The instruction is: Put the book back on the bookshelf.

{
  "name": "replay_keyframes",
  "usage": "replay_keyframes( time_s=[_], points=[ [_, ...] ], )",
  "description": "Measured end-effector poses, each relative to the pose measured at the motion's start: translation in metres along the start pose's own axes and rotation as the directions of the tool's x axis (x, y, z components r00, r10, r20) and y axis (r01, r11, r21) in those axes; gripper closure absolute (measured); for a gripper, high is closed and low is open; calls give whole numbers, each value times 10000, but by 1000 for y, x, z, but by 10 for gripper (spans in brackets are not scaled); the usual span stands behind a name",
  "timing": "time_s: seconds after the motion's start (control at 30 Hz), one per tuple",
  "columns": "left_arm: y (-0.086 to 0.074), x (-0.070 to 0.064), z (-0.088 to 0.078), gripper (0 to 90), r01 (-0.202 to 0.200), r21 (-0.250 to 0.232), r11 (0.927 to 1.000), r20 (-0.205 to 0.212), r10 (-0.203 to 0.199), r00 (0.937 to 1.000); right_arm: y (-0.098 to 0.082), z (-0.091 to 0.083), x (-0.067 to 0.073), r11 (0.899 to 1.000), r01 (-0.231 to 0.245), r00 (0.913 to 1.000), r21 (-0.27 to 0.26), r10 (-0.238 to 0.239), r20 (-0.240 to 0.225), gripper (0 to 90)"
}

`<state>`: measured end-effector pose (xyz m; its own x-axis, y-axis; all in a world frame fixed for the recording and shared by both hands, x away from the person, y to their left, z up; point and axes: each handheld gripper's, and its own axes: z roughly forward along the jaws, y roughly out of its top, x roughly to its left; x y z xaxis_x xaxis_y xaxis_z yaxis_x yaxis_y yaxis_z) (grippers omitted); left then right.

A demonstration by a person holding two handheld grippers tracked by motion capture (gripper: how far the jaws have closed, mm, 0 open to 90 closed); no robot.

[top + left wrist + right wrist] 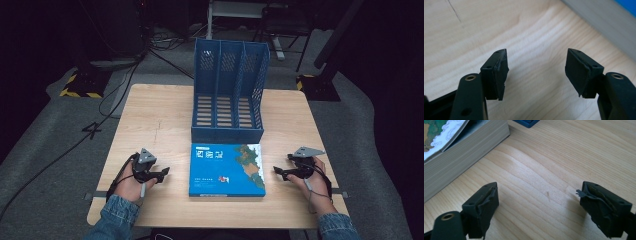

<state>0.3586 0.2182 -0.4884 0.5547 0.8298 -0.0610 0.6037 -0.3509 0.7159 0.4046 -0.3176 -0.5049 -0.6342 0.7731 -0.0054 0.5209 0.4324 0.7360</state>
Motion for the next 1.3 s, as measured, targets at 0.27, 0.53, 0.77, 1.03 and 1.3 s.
replay_keyframes(
  time_s=[0.27, 0.53, 0.77, 1.03, 1.3],
  points=[
    [15, -9, -13, 378, 78, -666, 9978, 109, -71, 9999, 0, 0, 0, 10000, -34, 10000, -3, 34, 30, 156],
    [35, -30, -17, 391, 584, -2018, 9777, 681, -455, 9966, 0, 0, 1, 10000, -43, 10000, -3, 43, 46, 156],
    [54, -36, 6, 391, 1003, -1456, 9842, 1261, -821, 9886, 0, 0, 1, 10000, -41, 10000, -2, 41, 47, 156],
    [74, -50, 36, 390, 1054, -905, 9903, 1387, -922, 9860, 0, 0, 1, 10000, -41, 10000, 1, 41, 48, 155],
    [81, -58, 51, 388, 1380, -784, 9873, 1461, -1256, 9813, 0, 0, 1, 10000, -37, 10000, 0, 37, 47, 155]
  ],
)
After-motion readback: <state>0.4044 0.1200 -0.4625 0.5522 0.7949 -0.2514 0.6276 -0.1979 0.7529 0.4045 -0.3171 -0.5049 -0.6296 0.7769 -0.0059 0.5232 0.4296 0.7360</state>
